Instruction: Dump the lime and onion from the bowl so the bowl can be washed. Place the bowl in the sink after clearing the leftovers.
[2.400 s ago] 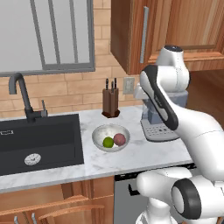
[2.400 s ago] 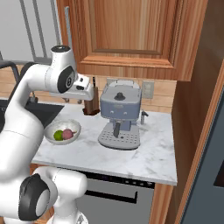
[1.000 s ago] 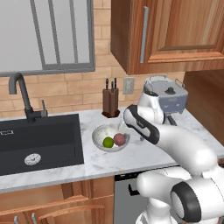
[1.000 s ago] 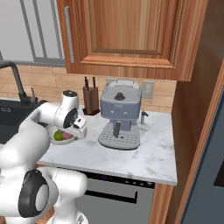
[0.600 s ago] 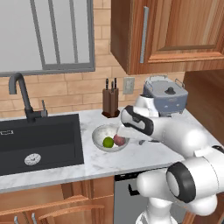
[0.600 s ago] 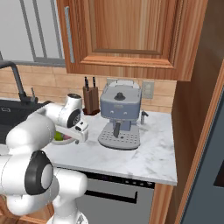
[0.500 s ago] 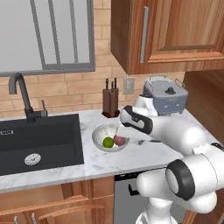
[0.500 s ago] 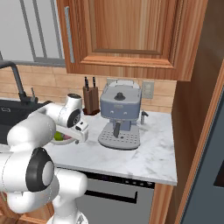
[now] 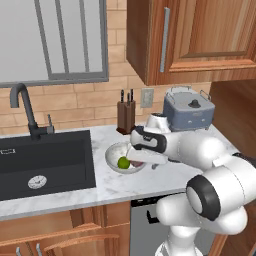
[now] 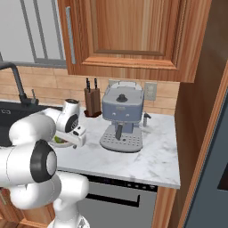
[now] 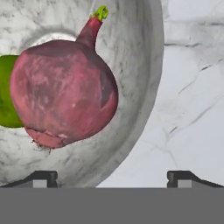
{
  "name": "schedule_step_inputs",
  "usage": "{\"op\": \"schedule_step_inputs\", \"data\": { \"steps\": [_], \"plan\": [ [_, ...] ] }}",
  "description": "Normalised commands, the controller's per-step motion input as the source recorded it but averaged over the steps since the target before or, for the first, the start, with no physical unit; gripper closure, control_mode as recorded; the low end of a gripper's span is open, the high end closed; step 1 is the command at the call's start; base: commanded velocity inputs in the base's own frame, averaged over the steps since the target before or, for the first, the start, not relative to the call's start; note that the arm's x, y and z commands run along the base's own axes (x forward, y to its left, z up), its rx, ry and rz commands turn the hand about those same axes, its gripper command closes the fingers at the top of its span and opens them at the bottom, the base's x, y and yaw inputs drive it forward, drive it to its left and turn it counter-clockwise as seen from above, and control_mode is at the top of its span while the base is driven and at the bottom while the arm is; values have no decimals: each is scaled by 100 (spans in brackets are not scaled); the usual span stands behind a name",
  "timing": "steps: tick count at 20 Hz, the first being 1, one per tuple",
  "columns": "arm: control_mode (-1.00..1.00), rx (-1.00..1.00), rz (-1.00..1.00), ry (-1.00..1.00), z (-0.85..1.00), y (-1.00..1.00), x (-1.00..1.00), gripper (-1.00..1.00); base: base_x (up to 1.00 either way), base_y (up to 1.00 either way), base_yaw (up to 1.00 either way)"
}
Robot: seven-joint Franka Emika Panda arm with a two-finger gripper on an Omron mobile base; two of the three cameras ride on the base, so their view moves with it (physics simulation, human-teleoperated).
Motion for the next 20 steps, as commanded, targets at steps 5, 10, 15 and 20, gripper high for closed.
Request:
{"op": "schedule_step_inputs", "data": {
  "steps": [5,10,15,20],
  "plan": [
    [-100,0,0,0,-26,20,15,-100,0,0,0],
    [-100,0,0,0,-26,7,15,-100,0,0,0],
    [-100,0,0,0,-8,0,4,100,0,0,0],
    [-100,0,0,0,0,0,0,100,0,0,0]
  ]
}}
